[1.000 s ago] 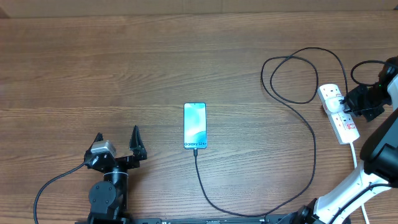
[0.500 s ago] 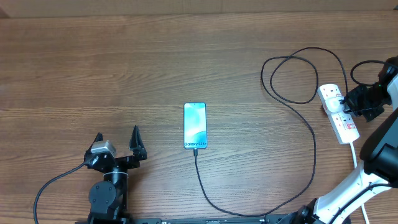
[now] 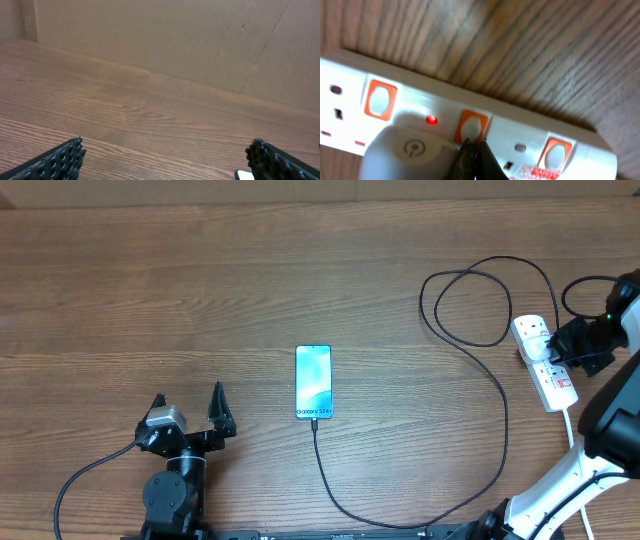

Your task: Plug charger to phone and switch on socket

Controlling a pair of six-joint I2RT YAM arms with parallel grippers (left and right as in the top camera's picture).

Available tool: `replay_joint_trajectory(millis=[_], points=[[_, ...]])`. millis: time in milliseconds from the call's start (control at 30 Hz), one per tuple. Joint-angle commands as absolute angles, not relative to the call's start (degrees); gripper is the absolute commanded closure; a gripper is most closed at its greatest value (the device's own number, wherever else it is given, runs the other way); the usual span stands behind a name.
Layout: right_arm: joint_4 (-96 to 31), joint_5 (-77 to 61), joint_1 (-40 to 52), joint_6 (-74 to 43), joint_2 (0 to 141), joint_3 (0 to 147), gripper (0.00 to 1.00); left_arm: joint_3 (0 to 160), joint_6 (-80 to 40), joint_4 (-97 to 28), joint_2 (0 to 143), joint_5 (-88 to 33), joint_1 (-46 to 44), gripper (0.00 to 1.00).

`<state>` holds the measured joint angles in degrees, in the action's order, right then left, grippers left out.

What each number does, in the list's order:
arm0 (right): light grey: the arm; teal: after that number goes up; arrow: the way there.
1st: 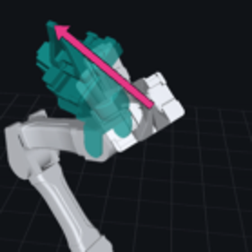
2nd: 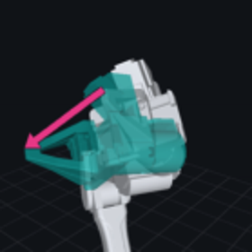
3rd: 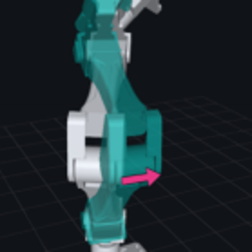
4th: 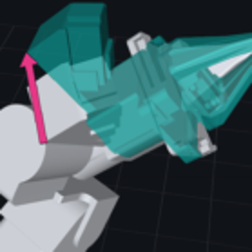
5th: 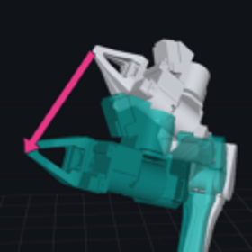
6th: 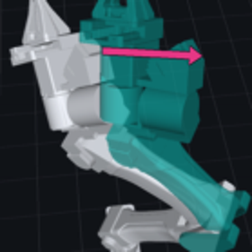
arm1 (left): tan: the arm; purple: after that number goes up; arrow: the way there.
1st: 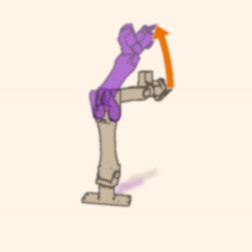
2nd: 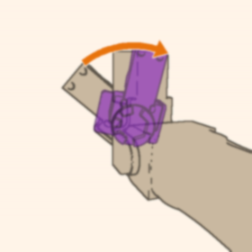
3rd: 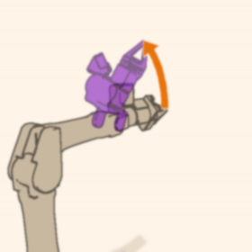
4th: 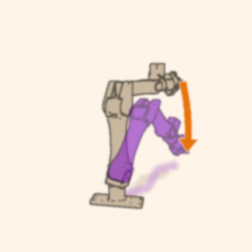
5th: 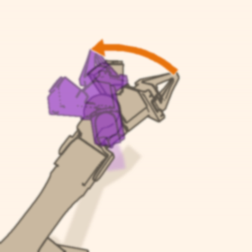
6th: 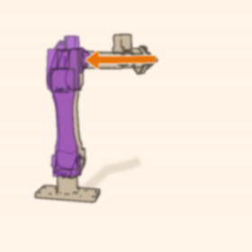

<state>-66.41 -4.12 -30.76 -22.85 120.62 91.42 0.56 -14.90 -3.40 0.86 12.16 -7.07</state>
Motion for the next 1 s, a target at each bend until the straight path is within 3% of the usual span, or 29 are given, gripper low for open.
replay_joint_trajectory(millis=[0, 333, 567, 800, 967], points=[[-69.30, 1.96, -29.50, -26.98, 120.27, 93.51, 0.96, 0.27, -15.25, -3.29, 0.43, 11.62, -6.76, 0.00], [-70.63, 4.86, -29.43, -28.77, 100.77, 93.82, 0.96, 0.27, -15.25, -3.29, 0.43, 11.62, -6.76, 0.00], [-67.09, -1.83, -28.64, -29.12, 78.46, 93.84, 0.96, 0.27, -15.25, -3.29, 0.43, 11.62, -6.76, 0.01], [-43.81, -17.12, -28.64, -29.19, 56.40, 93.84, 0.96, 0.27, -15.25, -3.29, 0.43, 11.62, -6.76, 0.00], [-25.69, -19.42, -27.88, -29.15, 48.45, 93.84, 0.96, 0.27, -15.25, -3.29, 0.43, 11.62, -6.76, 0.00]])
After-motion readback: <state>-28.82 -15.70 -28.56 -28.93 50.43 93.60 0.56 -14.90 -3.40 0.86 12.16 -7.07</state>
